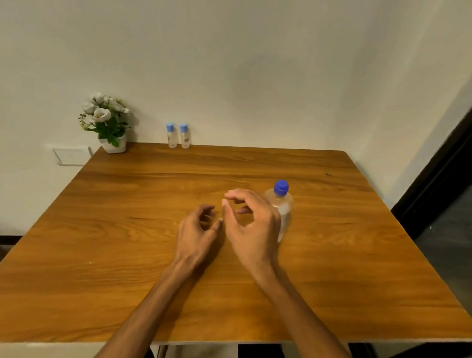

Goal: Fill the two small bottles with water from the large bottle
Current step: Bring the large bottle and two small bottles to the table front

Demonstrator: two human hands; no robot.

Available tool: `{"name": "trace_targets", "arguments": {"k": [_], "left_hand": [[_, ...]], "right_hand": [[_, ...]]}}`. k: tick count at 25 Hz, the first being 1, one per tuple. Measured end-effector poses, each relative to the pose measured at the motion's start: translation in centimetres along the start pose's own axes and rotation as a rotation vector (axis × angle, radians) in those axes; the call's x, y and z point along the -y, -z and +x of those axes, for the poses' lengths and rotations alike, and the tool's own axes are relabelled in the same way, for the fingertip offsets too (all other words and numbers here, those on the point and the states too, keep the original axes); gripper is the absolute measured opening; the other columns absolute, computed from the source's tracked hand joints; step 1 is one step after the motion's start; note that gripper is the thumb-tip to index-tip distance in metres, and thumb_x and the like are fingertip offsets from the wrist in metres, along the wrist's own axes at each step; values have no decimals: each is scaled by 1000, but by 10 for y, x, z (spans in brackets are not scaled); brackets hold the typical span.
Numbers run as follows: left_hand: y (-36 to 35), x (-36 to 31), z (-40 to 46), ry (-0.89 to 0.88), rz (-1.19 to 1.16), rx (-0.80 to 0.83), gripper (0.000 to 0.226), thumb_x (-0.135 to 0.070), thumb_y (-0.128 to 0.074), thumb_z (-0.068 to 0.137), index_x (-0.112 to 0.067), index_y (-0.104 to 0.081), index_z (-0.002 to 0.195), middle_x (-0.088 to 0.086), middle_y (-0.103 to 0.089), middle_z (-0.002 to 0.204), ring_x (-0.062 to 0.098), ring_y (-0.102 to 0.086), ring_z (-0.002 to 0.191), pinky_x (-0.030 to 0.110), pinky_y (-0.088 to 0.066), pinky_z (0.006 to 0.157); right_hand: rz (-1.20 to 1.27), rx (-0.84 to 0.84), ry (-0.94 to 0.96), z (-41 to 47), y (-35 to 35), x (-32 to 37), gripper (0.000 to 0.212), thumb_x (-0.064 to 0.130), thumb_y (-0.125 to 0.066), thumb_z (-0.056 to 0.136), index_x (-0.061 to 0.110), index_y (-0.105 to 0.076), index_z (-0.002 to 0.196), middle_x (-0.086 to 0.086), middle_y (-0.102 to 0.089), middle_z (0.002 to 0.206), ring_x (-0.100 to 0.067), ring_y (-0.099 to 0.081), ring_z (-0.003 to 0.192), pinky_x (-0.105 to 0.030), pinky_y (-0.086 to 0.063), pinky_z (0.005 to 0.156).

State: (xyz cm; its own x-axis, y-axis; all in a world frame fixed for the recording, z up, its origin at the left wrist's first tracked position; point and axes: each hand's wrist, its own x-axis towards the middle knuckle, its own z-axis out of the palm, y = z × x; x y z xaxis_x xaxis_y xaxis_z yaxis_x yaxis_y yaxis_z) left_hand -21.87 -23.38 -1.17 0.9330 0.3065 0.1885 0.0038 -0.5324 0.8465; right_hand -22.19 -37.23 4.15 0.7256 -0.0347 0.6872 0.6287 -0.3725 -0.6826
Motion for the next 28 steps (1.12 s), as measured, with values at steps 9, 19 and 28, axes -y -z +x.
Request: {"name": "trace_targets", "arguments": {"k": [9,19,28], "left_hand": [[65,55,189,32,164,-179,40,-31,-70,99,-11,-66,134,7,-75,122,20,-71,103,43,-63,93],[36,125,364,70,167,-304,35,-39,-66,100,-13,-60,122,9,-70,118,19,-62,96,37,-56,86],[46,108,242,63,16,-199,24,-28,-78,92,-15,-71,111,-8,-69,91,17,-70,89,28,-57,75]], "right_hand": [[-179,247,-422,128,-198,-77,29,27,-78,94,20,-74,122,3,-79,116,-14,-74,102,-33,-62,87],[-293,170,-451,203,-333,-173,33,33,-80,91,16,-72,118,-2,-78,112,-23,-73,102,-35,-59,82],[-161,139,-491,135,-255,-119,28,34,-84,86,22,-78,111,7,-81,99,-11,-75,90,-25,-55,71]]}}
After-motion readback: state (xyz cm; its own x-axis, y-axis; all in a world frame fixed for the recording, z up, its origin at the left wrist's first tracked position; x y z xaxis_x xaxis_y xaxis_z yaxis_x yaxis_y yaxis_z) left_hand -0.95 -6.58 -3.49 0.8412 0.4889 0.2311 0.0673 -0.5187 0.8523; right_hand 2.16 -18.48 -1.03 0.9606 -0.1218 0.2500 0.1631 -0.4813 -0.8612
